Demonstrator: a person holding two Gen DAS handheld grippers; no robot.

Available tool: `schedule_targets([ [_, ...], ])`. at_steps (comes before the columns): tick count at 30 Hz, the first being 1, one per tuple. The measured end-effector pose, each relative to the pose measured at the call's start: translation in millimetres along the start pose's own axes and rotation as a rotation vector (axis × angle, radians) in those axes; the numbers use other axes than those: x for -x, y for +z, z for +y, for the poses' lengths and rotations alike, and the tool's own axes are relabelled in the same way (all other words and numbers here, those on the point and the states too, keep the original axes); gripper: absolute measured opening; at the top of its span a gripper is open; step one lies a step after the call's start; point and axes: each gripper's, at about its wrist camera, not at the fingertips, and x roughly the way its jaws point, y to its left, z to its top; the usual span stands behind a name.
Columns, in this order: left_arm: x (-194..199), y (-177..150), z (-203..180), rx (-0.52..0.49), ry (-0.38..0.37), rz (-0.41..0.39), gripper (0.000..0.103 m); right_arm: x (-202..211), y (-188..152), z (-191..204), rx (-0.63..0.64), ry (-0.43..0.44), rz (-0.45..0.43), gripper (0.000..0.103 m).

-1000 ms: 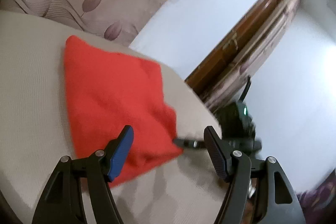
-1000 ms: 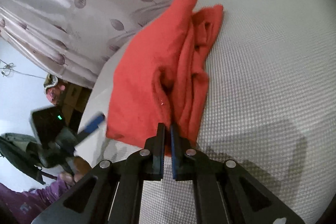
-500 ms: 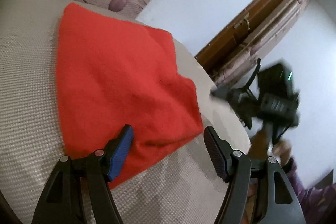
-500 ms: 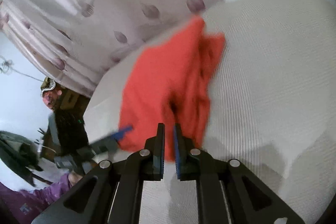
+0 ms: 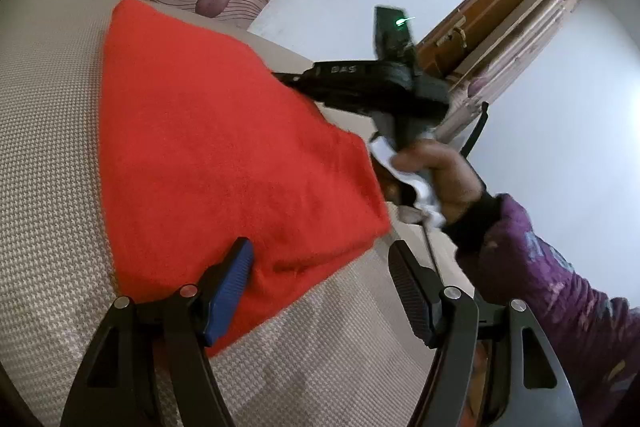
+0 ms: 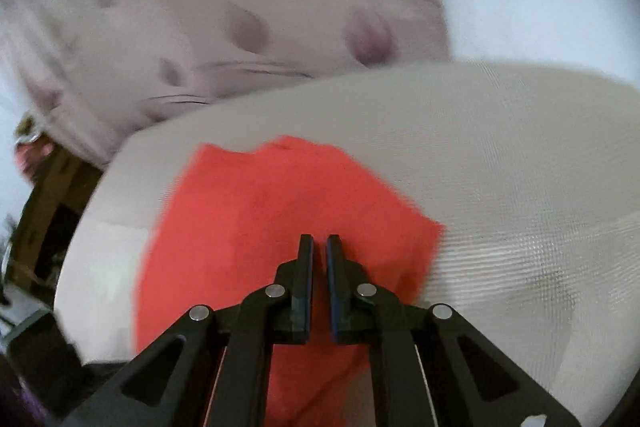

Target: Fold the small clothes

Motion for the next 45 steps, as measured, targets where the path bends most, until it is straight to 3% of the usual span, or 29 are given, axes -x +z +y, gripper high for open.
schedule_targets([
  [3, 2.5, 2.6, 4.9, 0.02, -0.027, -0.016, 0.069, 1.2, 1.4, -14.7, -0.07, 0.059, -0.012, 0.004],
  [6, 12.5, 3.7, 13.5, 0.069, -0.059, -0.051, 0.069, 32.9, -6.0, -9.7, -0.086, 0.086, -0.116, 0.013],
  [9, 27.9, 2.8, 21.3, 0.114, -0.083, -0.094, 0.069, 78.6, -30.6, 19.2, -0.015, 0.21, -0.209, 0.013],
  [12, 41.2, -1.3, 25.7, 0.128, -0.068, -0.114, 0.069, 103.6, -69.8, 59.2, 0.12, 0.303, -0.209, 0.013],
  [15, 41.4, -2.8, 26.9, 0.114, -0.015, -0.069, 0.069, 95.7, -104.7, 83.6, 0.248, 0.242, -0.126, 0.013],
  [18, 42.1, -5.7, 18.1, 0.045, 0.05, -0.029, 0.069, 68.6, -134.5, 82.3, 0.331, 0.01, -0.007, 0.013],
  [19, 41.6, -6.8, 15.3, 0.017, 0.072, -0.009, 0.069, 64.0, -141.7, 77.7, 0.342, -0.042, 0.016, 0.008],
  [22, 42.4, -8.4, 14.1, -0.011, 0.096, 0.006, 0.069, 71.6, -144.4, 49.4, 0.232, -0.002, -0.001, 0.0],
  [27, 47.6, -11.5, 16.1, -0.006, 0.093, -0.005, 0.069, 81.6, -143.5, 42.5, 0.171, 0.023, -0.015, 0.0],
  [30, 46.2, -9.7, 18.5, 0.002, 0.085, -0.008, 0.069, 100.3, -151.2, 45.0, 0.146, 0.038, -0.062, 0.011],
  [33, 48.5, -9.8, 20.7, 0.009, 0.077, -0.01, 0.069, 120.8, -160.4, 48.6, 0.108, 0.105, -0.123, 0.013],
  [34, 48.7, -9.5, 21.1, 0.01, 0.075, -0.01, 0.069, 120.6, -159.4, 48.7, 0.108, 0.106, -0.127, 0.018],
  [39, 50.1, -10.2, 22.6, 0.013, 0.074, -0.012, 0.069, 109.9, -164.7, 67.2, 0.181, 0.032, -0.088, 0.023],
  [44, 52.7, -10.4, 26.4, 0.029, 0.059, -0.015, 0.069, 90.1, -166.2, 70.6, 0.204, 0.005, -0.039, 0.023],
  [45, 53.5, -10.5, 27.4, 0.033, 0.055, -0.016, 0.069, 89.0, -165.6, 71.3, 0.203, 0.013, -0.041, 0.015],
])
